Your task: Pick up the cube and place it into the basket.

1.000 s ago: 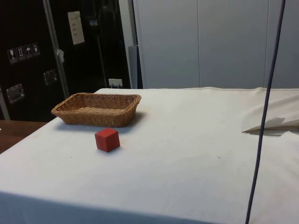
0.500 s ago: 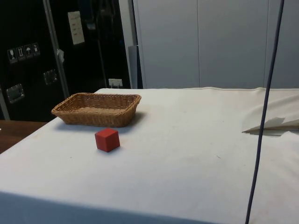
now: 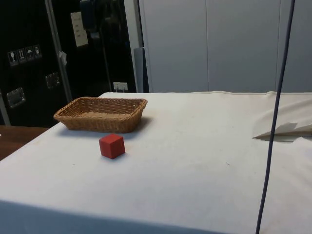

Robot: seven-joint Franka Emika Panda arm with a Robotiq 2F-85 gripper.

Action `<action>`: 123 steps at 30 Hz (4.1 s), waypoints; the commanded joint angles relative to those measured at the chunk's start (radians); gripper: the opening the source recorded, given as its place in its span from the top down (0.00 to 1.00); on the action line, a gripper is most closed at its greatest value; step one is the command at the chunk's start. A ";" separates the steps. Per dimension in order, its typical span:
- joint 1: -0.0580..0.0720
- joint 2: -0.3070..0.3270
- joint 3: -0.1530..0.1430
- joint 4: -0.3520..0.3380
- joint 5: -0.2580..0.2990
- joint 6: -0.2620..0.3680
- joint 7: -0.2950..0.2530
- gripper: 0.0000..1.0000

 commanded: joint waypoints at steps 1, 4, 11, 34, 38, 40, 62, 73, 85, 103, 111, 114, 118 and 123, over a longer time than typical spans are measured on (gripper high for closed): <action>0.002 0.003 0.001 -0.003 0.003 0.009 0.019 0.00; 0.002 0.006 0.003 -0.003 0.002 0.009 0.039 0.00; 0.002 0.013 0.011 0.000 0.000 0.005 0.070 0.00; 0.006 0.045 0.051 -0.017 -0.071 0.076 0.198 0.00; 0.007 0.053 0.056 -0.024 -0.085 0.098 0.225 0.00; 0.006 0.055 0.057 -0.025 -0.088 0.102 0.232 0.00; 0.002 0.078 0.060 -0.056 -0.081 0.168 0.244 0.00; 0.001 0.107 0.059 -0.105 -0.081 0.268 0.269 0.00; -0.002 0.153 0.060 -0.142 -0.074 0.370 0.294 0.00; -0.006 0.225 0.061 -0.150 -0.058 0.431 0.318 0.00; -0.010 0.259 0.061 -0.157 -0.039 0.474 0.316 0.00; -0.011 0.272 0.061 -0.160 -0.032 0.492 0.316 0.00; -0.012 0.290 0.062 -0.160 -0.025 0.513 0.316 0.00; -0.014 0.311 0.062 -0.160 -0.013 0.534 0.316 0.00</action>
